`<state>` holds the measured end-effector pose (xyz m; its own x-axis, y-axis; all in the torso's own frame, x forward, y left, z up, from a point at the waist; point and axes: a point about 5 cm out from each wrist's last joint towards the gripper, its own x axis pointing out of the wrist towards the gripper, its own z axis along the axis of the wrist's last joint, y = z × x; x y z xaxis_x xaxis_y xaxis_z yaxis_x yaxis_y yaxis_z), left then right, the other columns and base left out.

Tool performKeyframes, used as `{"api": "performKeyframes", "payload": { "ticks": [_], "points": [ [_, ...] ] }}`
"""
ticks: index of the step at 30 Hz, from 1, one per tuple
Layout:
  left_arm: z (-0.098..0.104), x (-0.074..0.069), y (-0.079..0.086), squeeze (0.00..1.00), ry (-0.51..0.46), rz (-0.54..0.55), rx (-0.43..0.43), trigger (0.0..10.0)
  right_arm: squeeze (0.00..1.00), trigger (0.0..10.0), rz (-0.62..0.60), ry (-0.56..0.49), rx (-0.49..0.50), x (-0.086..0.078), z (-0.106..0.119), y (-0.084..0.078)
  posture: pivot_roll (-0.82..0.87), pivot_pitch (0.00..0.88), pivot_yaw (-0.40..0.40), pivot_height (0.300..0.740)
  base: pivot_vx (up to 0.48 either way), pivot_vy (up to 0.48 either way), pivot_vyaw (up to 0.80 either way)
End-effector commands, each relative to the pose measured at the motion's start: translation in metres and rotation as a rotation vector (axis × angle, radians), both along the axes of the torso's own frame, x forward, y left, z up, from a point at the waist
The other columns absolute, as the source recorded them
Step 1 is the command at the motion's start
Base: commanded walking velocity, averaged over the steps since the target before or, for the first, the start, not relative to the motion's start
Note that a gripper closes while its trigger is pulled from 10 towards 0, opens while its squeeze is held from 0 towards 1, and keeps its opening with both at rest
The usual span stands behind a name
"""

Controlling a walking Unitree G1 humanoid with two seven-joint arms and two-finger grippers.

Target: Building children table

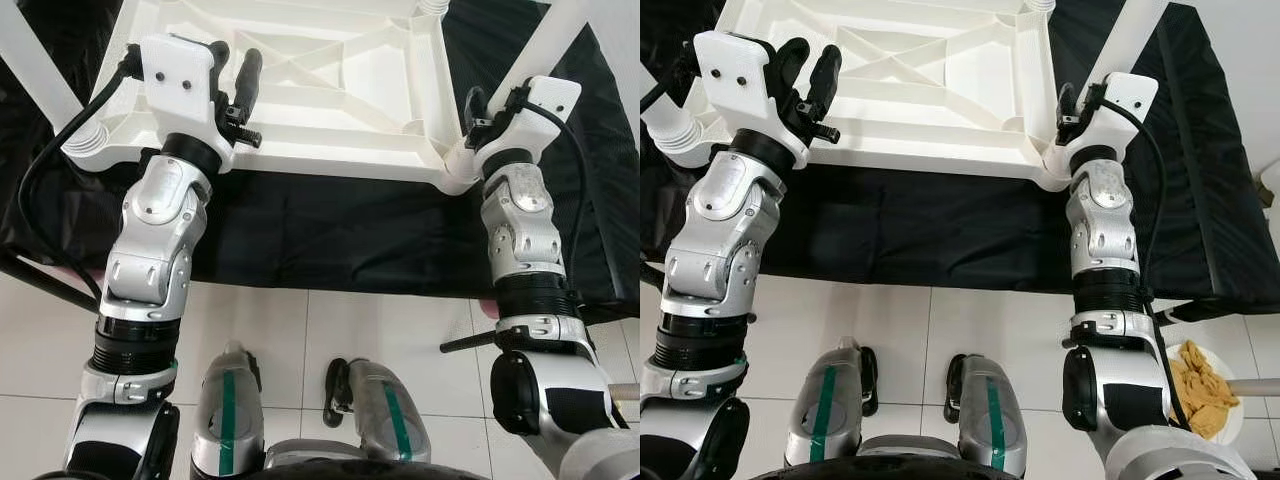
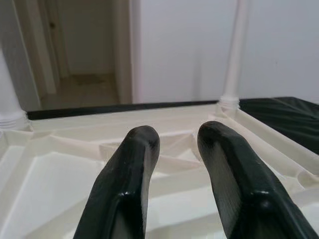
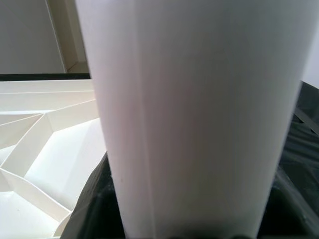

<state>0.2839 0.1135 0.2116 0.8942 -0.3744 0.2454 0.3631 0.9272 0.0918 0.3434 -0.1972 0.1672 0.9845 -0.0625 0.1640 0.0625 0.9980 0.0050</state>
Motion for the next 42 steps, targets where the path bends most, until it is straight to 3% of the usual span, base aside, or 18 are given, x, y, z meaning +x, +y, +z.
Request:
{"api": "performKeyframes", "payload": {
  "ticks": [1, 5, 8, 17, 29, 42],
  "points": [
    [-0.009, -0.011, -0.021, 0.0, 0.046, -0.232, 0.069, 10.0, 0.0, 10.0, 0.004, 0.06, 0.017, -0.003, -0.016, -0.001, 0.1, 0.077, -0.063, 0.74, 0.0, 0.0, 0.0],
    [-0.022, -0.021, -0.033, 0.0, 0.086, -0.332, 0.142, 10.0, 0.0, 10.0, 0.007, 0.045, 0.03, -0.004, -0.015, -0.001, 0.09, 0.083, -0.059, 0.74, 0.0, 0.0, 0.0],
    [-0.04, -0.036, -0.047, 0.0, 0.161, -0.482, 0.205, 10.0, 0.0, 10.0, 0.031, 0.009, 0.033, -0.004, -0.011, 0.001, 0.09, 0.086, -0.054, 0.74, 0.0, 0.0, 0.0],
    [-0.049, -0.051, -0.055, 0.0, 0.253, -0.643, 0.214, 10.0, 0.0, 10.0, 0.11, -0.042, 0.056, -0.013, -0.01, 0.009, 0.08, 0.087, -0.041, 0.74, 0.0, 0.0, 0.0],
    [-0.048, -0.055, -0.055, 0.0, 0.28, -0.684, 0.212, 10.0, 0.0, 10.0, 0.193, -0.028, -0.049, -0.019, -0.019, 0.022, 0.08, 0.093, -0.035, 0.74, 0.0, 0.0, 0.0],
    [-0.043, -0.056, -0.054, 0.0, 0.28, -0.684, 0.195, 10.0, 0.0, 10.0, 0.177, 0.064, 0.001, -0.013, -0.03, 0.018, 0.1, 0.1, -0.042, 0.74, 0.0, 0.0, 0.0]
  ]
}}
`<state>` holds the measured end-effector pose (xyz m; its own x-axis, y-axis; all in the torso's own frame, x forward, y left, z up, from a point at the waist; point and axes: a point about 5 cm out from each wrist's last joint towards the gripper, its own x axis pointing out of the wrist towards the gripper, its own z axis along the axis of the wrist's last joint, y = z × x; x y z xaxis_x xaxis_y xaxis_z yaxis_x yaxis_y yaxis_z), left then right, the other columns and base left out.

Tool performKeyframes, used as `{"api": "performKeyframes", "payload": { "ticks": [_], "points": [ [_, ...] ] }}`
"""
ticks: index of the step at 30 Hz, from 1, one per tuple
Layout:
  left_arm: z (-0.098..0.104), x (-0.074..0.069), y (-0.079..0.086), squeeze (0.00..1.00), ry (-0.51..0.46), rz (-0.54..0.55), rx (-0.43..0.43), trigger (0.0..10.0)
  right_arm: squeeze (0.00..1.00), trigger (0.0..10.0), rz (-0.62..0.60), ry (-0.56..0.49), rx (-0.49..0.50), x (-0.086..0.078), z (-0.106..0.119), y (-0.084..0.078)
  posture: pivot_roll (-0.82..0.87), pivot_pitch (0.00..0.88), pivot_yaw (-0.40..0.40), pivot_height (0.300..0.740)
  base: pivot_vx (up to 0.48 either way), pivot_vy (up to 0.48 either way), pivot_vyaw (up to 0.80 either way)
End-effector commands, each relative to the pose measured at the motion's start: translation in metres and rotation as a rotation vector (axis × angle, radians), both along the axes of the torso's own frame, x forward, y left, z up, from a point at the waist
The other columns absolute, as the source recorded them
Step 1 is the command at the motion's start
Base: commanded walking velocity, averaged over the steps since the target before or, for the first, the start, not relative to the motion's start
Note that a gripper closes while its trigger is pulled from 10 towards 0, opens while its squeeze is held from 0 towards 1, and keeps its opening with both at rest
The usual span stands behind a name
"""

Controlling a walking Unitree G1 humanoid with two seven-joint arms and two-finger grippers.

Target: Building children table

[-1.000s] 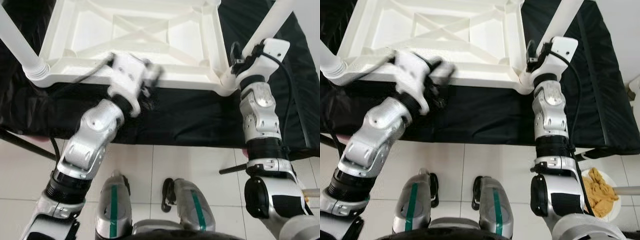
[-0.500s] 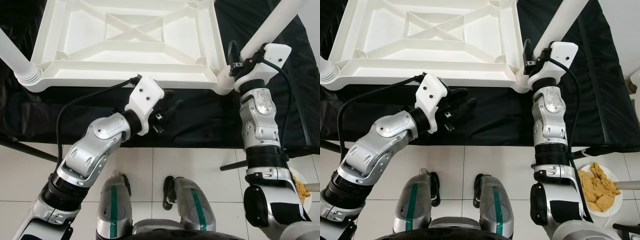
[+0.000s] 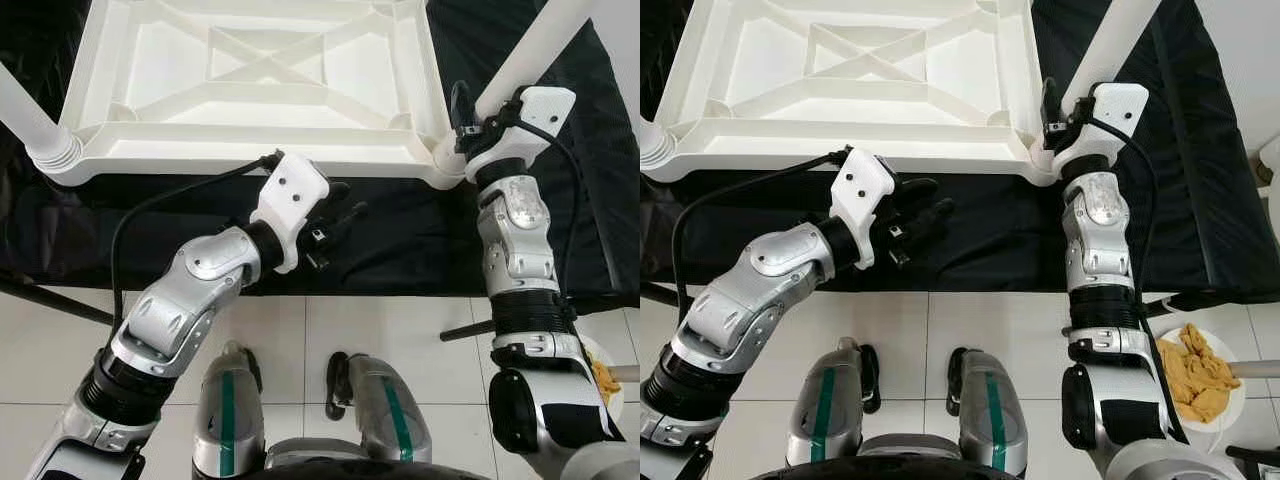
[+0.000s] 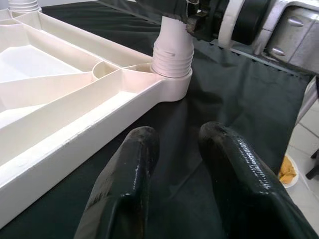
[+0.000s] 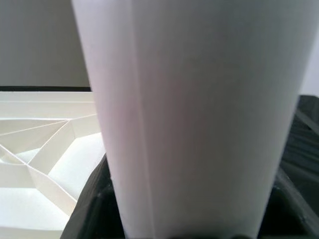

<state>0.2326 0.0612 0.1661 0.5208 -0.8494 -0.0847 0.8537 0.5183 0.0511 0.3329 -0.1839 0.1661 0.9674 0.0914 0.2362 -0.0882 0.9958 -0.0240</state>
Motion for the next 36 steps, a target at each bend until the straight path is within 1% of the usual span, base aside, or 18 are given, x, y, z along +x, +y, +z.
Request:
{"api": "performKeyframes", "payload": {
  "ticks": [1, 3, 5, 15, 17, 28, 30, 33, 35, 36],
  "points": [
    [0.003, -0.005, -0.001, 0.0, 0.0, -0.063, -0.001, 10.0, 0.0, 10.0, 0.025, 0.14, 0.017, -0.002, -0.029, 0.005, 0.1, 0.1, -0.042, 0.74, 0.0, 0.0, 0.0],
    [0.003, -0.005, -0.001, 0.0, 0.0, -0.061, -0.003, 10.0, 0.0, 10.0, 0.025, 0.157, 0.03, -0.001, -0.03, 0.004, 0.1, 0.1, -0.042, 0.74, 0.0, 0.0, 0.0],
    [0.004, -0.005, 0.0, 0.0, -0.001, -0.057, -0.002, 10.0, 0.0, 10.0, 0.025, 0.195, 0.067, 0.004, -0.032, 0.001, 0.11, 0.104, -0.043, 0.74, 0.0, 0.0, 0.0],
    [0.008, -0.005, 0.0, 0.0, -0.011, -0.048, -0.006, 10.0, 0.0, 10.0, 0.001, 0.267, 0.122, 0.015, -0.037, -0.005, 0.12, 0.092, -0.053, 0.74, 0.0, 0.0, 0.0],
    [0.009, -0.005, 0.0, 0.0, -0.014, -0.043, -0.005, 10.0, 0.0, 10.0, -0.007, 0.276, 0.116, 0.016, -0.039, -0.005, 0.13, 0.088, -0.056, 0.74, 0.0, 0.0, 0.0],
    [0.01, -0.005, 0.001, 0.0, -0.016, -0.032, -0.011, 10.0, 0.0, 10.0, 0.015, 0.267, 0.105, 0.015, -0.041, -0.001, 0.14, 0.072, -0.063, 0.74, 0.0, 0.0, 0.0],
    [0.011, -0.005, 0.002, 0.0, -0.017, -0.027, -0.014, 10.0, 0.0, 10.0, 0.045, 0.242, 0.079, 0.012, -0.042, 0.004, 0.14, 0.074, -0.065, 0.74, 0.0, 0.0, 0.0],
    [0.011, -0.005, 0.002, 0.0, -0.017, -0.027, -0.014, 10.0, 0.0, 10.0, 0.045, 0.242, 0.079, 0.012, -0.042, 0.004, 0.14, 0.074, -0.065, 0.74, 0.0, 0.0, 0.0],
    [0.013, -0.005, 0.002, 0.0, -0.017, -0.025, -0.019, 10.0, 0.0, 10.0, 0.076, 0.212, 0.037, 0.006, -0.044, 0.01, 0.13, 0.084, -0.062, 0.74, 0.0, 0.0, 0.0],
    [0.013, -0.005, 0.002, 0.0, -0.017, -0.025, -0.019, 10.0, 0.0, 10.0, 0.076, 0.212, 0.037, 0.006, -0.044, 0.01, 0.13, 0.084, -0.062, 0.74, 0.0, 0.0, 0.0]
  ]
}}
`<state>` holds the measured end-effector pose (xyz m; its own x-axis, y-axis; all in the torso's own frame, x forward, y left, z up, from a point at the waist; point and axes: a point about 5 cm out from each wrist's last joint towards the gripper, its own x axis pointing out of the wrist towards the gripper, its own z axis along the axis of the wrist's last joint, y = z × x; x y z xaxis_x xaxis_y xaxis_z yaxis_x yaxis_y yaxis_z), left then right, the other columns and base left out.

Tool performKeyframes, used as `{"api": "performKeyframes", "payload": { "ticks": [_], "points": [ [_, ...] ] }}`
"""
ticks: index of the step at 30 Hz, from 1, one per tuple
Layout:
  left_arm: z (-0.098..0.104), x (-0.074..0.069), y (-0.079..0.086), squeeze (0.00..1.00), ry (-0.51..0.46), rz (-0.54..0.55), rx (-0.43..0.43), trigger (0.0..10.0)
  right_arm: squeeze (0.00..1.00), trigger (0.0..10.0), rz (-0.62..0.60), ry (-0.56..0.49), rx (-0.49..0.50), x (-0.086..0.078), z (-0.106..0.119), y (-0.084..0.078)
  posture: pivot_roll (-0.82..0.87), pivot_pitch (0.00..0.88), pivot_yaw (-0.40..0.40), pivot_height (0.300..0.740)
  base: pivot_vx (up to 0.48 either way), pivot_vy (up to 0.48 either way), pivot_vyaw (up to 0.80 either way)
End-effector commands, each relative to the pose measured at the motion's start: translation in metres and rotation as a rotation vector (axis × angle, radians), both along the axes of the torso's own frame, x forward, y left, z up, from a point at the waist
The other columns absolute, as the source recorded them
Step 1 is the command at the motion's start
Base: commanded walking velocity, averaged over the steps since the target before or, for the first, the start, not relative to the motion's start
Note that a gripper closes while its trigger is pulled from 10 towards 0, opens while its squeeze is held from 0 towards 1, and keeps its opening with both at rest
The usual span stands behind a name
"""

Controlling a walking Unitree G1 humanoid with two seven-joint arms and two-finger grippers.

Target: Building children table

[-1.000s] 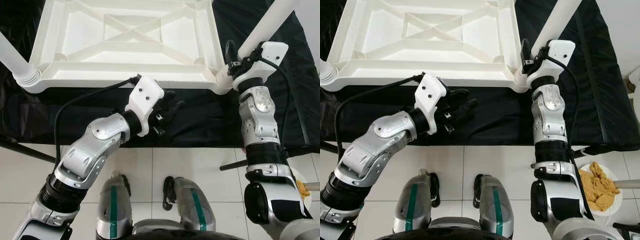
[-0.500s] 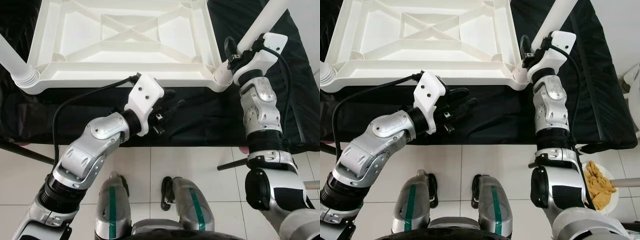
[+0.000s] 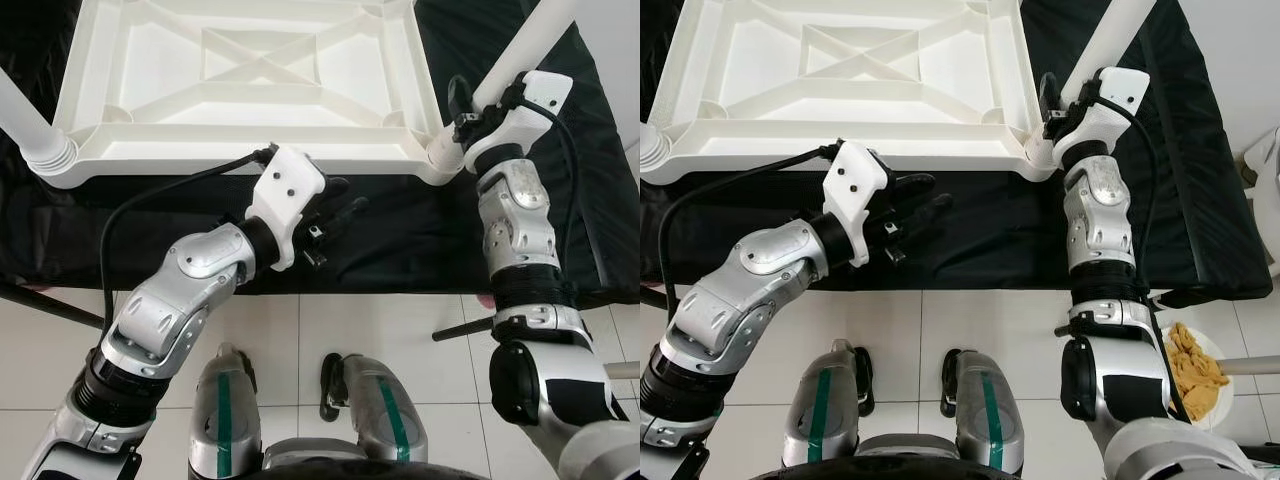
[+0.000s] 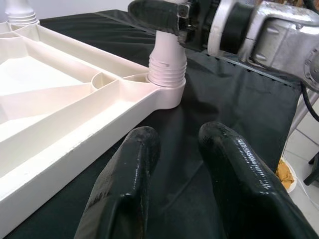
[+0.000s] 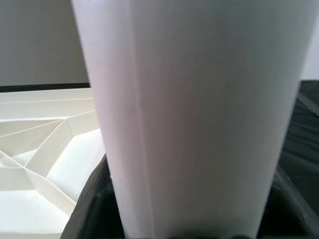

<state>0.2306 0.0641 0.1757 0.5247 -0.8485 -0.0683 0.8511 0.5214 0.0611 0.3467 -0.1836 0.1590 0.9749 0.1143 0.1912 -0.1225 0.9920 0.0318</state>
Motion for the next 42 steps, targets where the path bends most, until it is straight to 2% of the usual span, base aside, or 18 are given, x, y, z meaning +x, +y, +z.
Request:
{"api": "performKeyframes", "payload": {
  "ticks": [1, 16, 22, 23, 24, 25, 26, 27, 30, 32, 38, 40, 42],
  "points": [
    [0.003, -0.003, -0.001, 0.0, -0.001, -0.028, -0.01, 10.0, 0.0, 10.0, 0.046, 0.159, -0.015, -0.007, -0.037, 0.01, 0.13, 0.084, -0.062, 0.74, 0.0, 0.0, 0.0],
    [0.003, -0.005, -0.002, 0.0, 0.01, -0.032, -0.016, 10.0, 0.0, 10.0, -0.019, 0.184, 0.001, -0.008, -0.041, 0.003, 0.12, 0.105, -0.062, 0.74, 0.0, 0.0, 0.0],
    [0.003, -0.005, -0.003, 0.0, 0.013, -0.032, -0.019, 10.0, 0.0, 10.0, -0.008, 0.179, -0.018, -0.006, -0.04, 0.003, 0.12, 0.106, -0.059, 0.74, 0.0, 0.0, 0.0],
    [0.003, -0.005, -0.003, 0.0, 0.013, -0.033, -0.019, 10.0, 0.0, 10.0, 0.013, 0.165, -0.065, -0.005, -0.037, 0.004, 0.12, 0.106, -0.059, 0.74, 0.0, 0.0, 0.0],
    [0.003, -0.005, -0.003, 0.0, 0.013, -0.033, -0.019, 10.0, 0.0, 10.0, 0.013, 0.165, -0.065, -0.005, -0.037, 0.004, 0.12, 0.106, -0.059, 0.74, 0.0, 0.0, 0.0],
    [0.003, -0.006, -0.003, 0.0, 0.013, -0.033, -0.019, 10.0, 0.0, 10.0, 0.056, 0.133, -0.147, -0.002, -0.03, 0.006, 0.12, 0.108, -0.059, 0.74, 0.0, 0.0, 0.0],
    [0.003, -0.006, -0.003, 0.0, 0.013, -0.033, -0.019, 10.0, 0.0, 10.0, 0.056, 0.133, -0.147, -0.002, -0.03, 0.006, 0.12, 0.108, -0.059, 0.74, 0.0, 0.0, 0.0],
    [0.004, -0.006, -0.002, 0.0, 0.013, -0.032, -0.019, 10.0, 0.0, 10.0, 0.102, 0.103, -0.211, 0.0, -0.023, 0.009, 0.12, 0.108, -0.059, 0.74, 0.0, 0.0, 0.0],
    [0.004, -0.006, -0.002, 0.0, 0.013, -0.032, -0.019, 10.0, 0.0, 10.0, 0.102, 0.103, -0.211, 0.0, -0.023, 0.009, 0.12, 0.108, -0.059, 0.74, 0.0, 0.0, 0.0],
    [0.004, -0.006, -0.002, 0.0, 0.013, -0.027, -0.02, 10.0, 0.0, 10.0, 0.15, 0.084, -0.248, 0.001, -0.018, 0.013, 0.13, 0.107, -0.065, 0.74, 0.0, 0.0, 0.0],
    [0.005, -0.006, -0.001, 0.0, 0.012, -0.019, -0.023, 10.0, 0.0, 10.0, 0.132, 0.109, -0.192, 0.001, -0.022, 0.012, 0.13, 0.107, -0.067, 0.74, 0.0, 0.0, 0.0],
    [0.005, -0.006, -0.001, 0.0, 0.011, -0.017, -0.022, 10.0, 0.0, 10.0, 0.102, 0.127, -0.154, 0.001, -0.026, 0.008, 0.13, 0.105, -0.068, 0.74, 0.0, 0.0, 0.0],
    [0.005, -0.006, 0.0, 0.0, 0.01, -0.015, -0.022, 10.0, 0.0, 10.0, 0.043, 0.158, -0.065, -0.001, -0.033, 0.0, 0.13, 0.107, -0.065, 0.74, 0.0, 0.0, 0.0]
  ]
}}
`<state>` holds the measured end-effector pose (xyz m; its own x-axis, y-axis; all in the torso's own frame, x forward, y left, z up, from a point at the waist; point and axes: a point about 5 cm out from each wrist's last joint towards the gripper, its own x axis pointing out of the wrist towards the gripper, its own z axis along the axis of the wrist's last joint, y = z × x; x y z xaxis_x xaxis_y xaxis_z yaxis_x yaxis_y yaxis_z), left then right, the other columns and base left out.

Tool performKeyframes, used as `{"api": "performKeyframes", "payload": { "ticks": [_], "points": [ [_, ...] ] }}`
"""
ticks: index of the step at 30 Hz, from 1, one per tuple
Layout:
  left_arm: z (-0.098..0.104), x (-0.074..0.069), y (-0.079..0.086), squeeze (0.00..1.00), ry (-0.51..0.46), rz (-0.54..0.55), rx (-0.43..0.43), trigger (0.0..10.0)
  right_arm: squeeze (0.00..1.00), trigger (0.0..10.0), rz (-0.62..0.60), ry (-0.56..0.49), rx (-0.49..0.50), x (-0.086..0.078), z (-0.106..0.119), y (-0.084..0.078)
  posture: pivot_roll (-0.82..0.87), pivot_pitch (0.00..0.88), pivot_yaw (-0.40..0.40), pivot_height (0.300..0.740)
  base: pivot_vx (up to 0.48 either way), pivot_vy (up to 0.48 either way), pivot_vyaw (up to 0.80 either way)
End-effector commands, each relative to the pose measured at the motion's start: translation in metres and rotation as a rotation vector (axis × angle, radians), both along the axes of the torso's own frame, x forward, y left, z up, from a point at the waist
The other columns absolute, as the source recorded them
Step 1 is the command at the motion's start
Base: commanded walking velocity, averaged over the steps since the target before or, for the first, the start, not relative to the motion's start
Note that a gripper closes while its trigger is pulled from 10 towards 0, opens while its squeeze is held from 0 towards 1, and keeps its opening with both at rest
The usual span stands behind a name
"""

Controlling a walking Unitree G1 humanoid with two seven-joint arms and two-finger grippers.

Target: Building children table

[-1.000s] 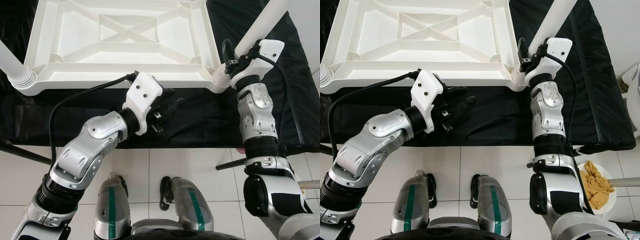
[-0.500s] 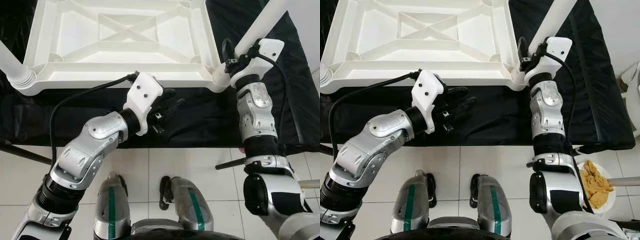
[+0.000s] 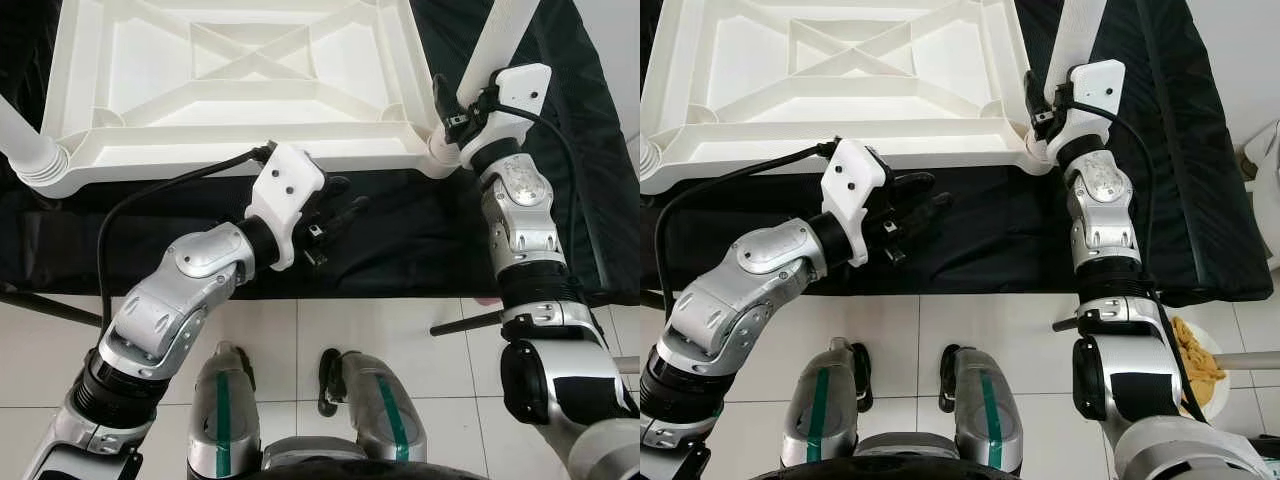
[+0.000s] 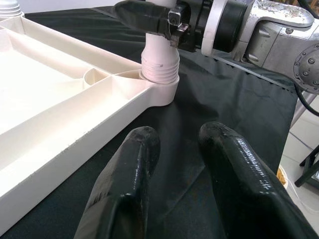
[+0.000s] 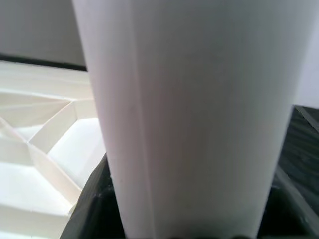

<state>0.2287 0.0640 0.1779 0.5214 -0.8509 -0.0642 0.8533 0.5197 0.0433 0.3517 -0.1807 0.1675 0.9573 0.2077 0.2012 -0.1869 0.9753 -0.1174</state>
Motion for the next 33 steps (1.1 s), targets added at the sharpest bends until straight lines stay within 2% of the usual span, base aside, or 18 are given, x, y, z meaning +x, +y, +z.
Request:
{"api": "performKeyframes", "payload": {
  "ticks": [1, 3, 10, 22, 33],
  "points": [
    [0.003, -0.004, 0.0, 0.0, -0.003, -0.012, -0.009, 10.0, 0.0, 10.0, -0.036, 0.193, 0.074, -0.006, -0.041, -0.003, 0.13, 0.107, -0.065, 0.74, 0.0, 0.0, 0.0],
    [0.003, -0.004, 0.0, 0.0, -0.002, -0.013, -0.008, 10.0, 0.0, 10.0, -0.084, 0.21, 0.147, -0.006, -0.045, -0.009, 0.13, 0.107, -0.063, 0.74, 0.0, 0.0, 0.0],
    [0.003, -0.004, 0.0, 0.0, 0.001, -0.019, -0.006, 10.0, 0.0, 10.0, -0.105, 0.23, 0.227, -0.009, -0.052, -0.013, 0.13, 0.107, -0.058, 0.74, 0.0, 0.0, 0.0],
    [0.002, -0.005, -0.002, 0.0, 0.007, -0.033, -0.004, 10.0, 0.0, 10.0, -0.104, 0.26, 0.235, -0.013, -0.06, -0.008, 0.13, 0.108, -0.061, 0.74, 0.0, 0.0, 0.0],
    [0.002, -0.007, -0.003, 0.0, 0.012, -0.033, -0.01, 10.0, 0.0, 10.0, -0.156, 0.254, 0.235, -0.017, -0.065, -0.004, 0.13, 0.11, -0.066, 0.74, 0.0, 0.0, 0.0]
  ]
}}
